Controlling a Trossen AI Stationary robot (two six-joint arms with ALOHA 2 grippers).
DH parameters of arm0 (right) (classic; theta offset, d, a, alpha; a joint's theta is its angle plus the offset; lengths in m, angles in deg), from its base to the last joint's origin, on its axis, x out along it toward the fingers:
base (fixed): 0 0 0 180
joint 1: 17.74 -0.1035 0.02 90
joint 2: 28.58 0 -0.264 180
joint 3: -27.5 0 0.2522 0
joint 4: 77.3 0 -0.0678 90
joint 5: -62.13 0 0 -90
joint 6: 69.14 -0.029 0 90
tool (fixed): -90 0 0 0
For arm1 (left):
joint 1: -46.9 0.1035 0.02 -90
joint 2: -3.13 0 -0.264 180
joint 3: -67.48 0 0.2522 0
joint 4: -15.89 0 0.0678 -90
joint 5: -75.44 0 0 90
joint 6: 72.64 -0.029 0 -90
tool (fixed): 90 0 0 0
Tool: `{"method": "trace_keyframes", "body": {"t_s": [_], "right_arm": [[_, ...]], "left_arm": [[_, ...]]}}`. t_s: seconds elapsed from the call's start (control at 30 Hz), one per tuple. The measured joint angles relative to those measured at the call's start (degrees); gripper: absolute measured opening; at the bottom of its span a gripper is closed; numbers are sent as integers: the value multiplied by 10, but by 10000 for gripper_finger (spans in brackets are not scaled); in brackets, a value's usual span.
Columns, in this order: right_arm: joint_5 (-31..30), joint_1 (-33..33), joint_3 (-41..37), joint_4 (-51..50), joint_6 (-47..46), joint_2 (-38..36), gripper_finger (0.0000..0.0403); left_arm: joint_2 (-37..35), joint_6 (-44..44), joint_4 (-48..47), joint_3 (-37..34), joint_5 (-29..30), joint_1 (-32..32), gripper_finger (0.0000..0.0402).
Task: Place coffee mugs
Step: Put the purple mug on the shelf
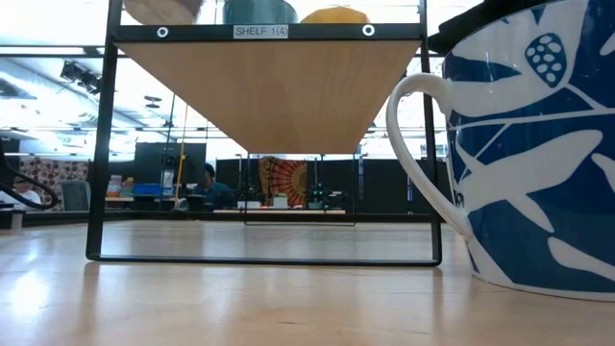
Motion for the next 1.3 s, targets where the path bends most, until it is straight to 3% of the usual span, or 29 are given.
{"method": "trace_keyframes", "body": {"t_s": [0.27, 0.5, 1.2, 1.3], "right_arm": [[1, -7, 0, -56, -32, -37, 133], [-5, -36, 0, -73, -32, -58, 133], [-38, -67, 0, -73, -31, -59, 133], [-39, -67, 0, -73, -31, -59, 133]], "left_arm": [[53, -102, 68, 0, -60, 82, 60], [88, -125, 93, 0, -99, 125, 60], [144, -87, 137, 0, -101, 131, 60], [144, -84, 132, 0, -100, 131, 96]]}}
